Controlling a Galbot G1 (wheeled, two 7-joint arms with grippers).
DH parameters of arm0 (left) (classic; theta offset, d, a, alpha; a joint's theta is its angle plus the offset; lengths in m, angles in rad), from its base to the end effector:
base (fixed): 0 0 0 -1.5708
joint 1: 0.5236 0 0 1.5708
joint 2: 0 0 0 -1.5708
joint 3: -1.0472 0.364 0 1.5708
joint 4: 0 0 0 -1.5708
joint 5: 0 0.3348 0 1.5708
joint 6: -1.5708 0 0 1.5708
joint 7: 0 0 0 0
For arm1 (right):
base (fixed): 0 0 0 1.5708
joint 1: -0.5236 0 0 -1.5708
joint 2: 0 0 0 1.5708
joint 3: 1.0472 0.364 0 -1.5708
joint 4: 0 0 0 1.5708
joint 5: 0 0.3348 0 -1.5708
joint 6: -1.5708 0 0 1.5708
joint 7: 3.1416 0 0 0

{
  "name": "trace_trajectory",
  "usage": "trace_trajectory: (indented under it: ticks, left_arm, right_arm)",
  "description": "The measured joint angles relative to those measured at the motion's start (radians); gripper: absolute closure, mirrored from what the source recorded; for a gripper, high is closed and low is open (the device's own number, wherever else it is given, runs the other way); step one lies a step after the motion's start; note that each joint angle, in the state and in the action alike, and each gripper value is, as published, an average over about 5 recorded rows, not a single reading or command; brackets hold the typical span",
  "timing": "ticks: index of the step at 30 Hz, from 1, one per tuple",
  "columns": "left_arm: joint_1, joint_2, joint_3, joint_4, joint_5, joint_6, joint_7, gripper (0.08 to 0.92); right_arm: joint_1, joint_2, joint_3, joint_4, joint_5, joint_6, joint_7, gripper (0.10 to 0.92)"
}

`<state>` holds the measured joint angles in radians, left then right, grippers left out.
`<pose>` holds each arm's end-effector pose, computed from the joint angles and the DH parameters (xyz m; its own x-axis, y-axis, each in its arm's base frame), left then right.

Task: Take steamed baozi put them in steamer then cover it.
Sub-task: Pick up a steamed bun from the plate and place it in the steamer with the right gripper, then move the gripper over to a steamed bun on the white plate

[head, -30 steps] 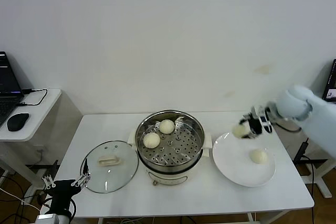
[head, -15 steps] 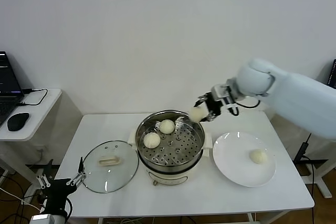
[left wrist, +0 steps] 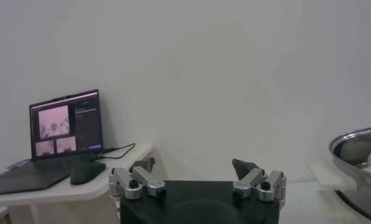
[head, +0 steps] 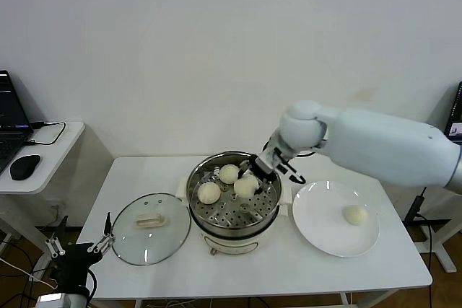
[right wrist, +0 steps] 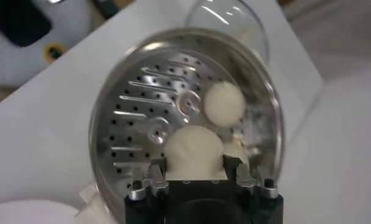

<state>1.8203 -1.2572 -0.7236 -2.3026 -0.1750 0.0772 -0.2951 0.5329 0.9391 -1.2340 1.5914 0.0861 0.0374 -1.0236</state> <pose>0.0922 0.0903 -0.2551 -0.9709 -0.2364 0.0387 -0.2236 0.9524 0.2072 0.4830 0.0546 -0.0577 -0.1325 -0.3446 0.9294 -0.5453 -0.7576 -0.3586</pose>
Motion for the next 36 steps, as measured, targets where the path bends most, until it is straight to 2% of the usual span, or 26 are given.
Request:
trace_trajectory:
  ticks: [18,28,36]
  left_arm:
    - [0.0,-0.017,-0.012,-0.002,-0.003,-0.004,-0.003,0.177]
    - [-0.006,-0.014,-0.008,0.003,-0.004,-0.005,-0.003,0.177]
    - [-0.016,0.0,-0.01,0.003,-0.005,-0.005,-0.002,0.177]
  right_arm:
    - [-0.024,0.115,-0.08,-0.001,-0.126,0.142,-0.007,0.419]
    - [-0.02,0.111,-0.076,-0.009,-0.142,0.158,0.005,0.214]
    - [0.013,0.067,-0.024,-0.018,-0.116,0.132,0.0,0.203]
